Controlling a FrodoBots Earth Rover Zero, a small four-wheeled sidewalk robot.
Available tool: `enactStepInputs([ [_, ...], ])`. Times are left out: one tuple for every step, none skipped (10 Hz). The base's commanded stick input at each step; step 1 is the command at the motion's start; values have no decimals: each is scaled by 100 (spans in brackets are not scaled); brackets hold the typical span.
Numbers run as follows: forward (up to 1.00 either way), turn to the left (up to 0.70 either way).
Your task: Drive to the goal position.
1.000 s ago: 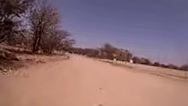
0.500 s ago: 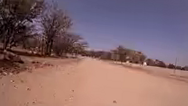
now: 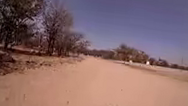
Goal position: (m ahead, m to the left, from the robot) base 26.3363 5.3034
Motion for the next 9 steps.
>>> enactStepInputs([
  [100,0],
  [100,0],
  [100,0],
  [100,0],
  [100,0],
  [100,0],
  [100,0],
  [100,0],
  [100,0],
])
